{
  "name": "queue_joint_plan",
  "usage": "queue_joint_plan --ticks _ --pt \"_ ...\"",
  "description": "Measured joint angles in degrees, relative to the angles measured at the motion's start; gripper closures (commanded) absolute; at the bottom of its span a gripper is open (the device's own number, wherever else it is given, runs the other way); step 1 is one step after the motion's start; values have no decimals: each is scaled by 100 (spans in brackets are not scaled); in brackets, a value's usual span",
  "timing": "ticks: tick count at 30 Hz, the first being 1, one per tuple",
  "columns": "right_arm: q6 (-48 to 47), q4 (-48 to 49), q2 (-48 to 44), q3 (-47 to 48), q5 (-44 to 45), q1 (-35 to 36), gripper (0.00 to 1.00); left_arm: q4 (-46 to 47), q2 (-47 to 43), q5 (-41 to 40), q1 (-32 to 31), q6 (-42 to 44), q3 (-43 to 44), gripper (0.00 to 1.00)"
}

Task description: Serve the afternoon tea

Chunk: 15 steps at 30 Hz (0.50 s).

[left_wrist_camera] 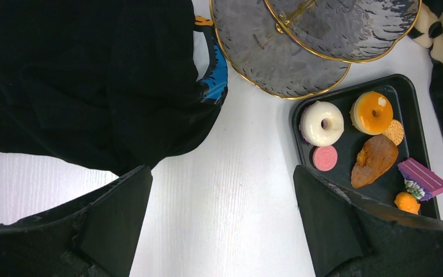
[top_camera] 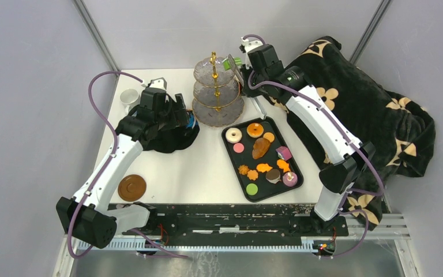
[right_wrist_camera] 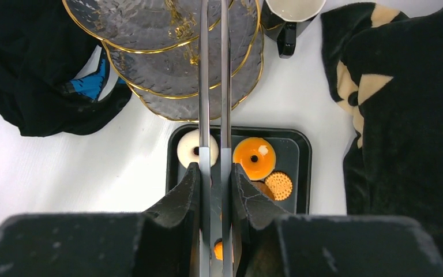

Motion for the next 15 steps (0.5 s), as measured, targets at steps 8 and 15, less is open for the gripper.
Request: queue_joint_plan --ticks 8,15 --pt "2 118 212 127 -223 -7 99 2 11 -83 0 2 11 1" --pt "7 214 367 319 -378 -17 99 2 11 -127 0 39 11 1"
